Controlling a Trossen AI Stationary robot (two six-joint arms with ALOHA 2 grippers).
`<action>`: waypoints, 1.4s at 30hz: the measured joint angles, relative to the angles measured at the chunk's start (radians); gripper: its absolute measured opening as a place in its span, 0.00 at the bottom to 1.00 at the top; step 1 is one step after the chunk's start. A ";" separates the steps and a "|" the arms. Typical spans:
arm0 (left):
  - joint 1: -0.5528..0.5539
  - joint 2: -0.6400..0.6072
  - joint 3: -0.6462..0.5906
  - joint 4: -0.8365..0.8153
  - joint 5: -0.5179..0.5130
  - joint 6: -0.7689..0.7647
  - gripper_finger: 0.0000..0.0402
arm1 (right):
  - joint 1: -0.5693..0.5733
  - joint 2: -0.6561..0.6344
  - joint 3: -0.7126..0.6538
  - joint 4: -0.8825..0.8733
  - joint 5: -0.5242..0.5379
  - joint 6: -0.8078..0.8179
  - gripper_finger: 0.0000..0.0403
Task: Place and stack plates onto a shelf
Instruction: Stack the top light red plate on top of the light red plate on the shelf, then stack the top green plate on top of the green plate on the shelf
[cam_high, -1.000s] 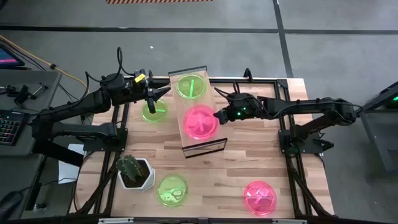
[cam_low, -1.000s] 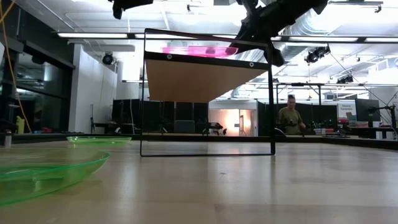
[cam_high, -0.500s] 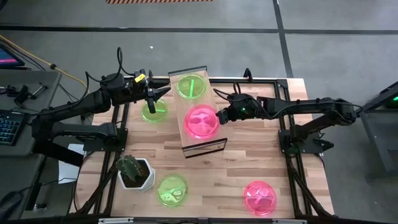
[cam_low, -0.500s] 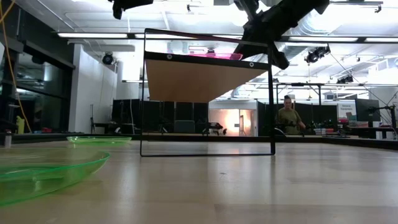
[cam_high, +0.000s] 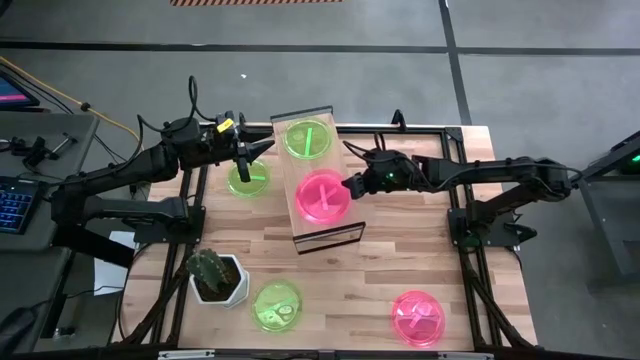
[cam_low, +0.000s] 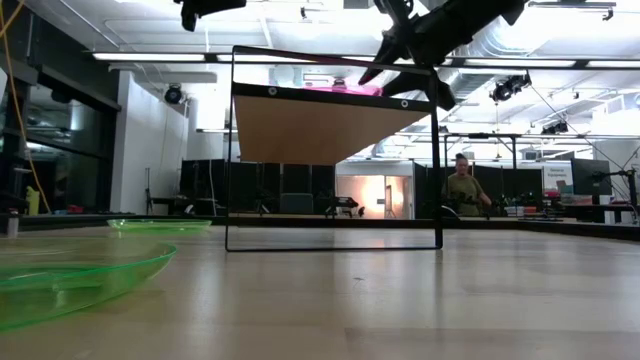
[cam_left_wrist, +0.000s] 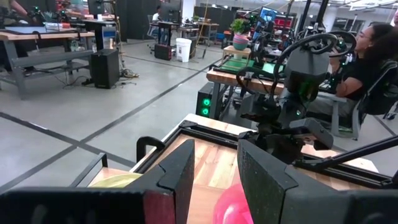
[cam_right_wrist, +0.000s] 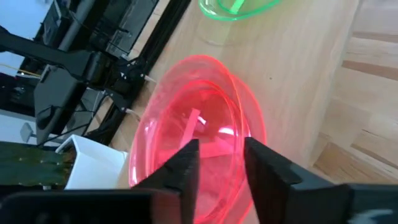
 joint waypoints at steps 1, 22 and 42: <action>0.000 0.000 0.000 -0.001 0.000 0.000 0.28 | 0.000 0.001 0.000 -0.001 0.000 -0.001 0.29; 0.000 0.000 0.000 -0.016 -0.001 0.000 0.28 | -0.095 -0.250 0.000 -0.055 0.078 -0.314 0.43; -0.003 0.000 -0.053 -0.686 -0.282 -0.617 0.28 | -0.099 -0.265 0.000 -0.162 0.095 -0.356 0.43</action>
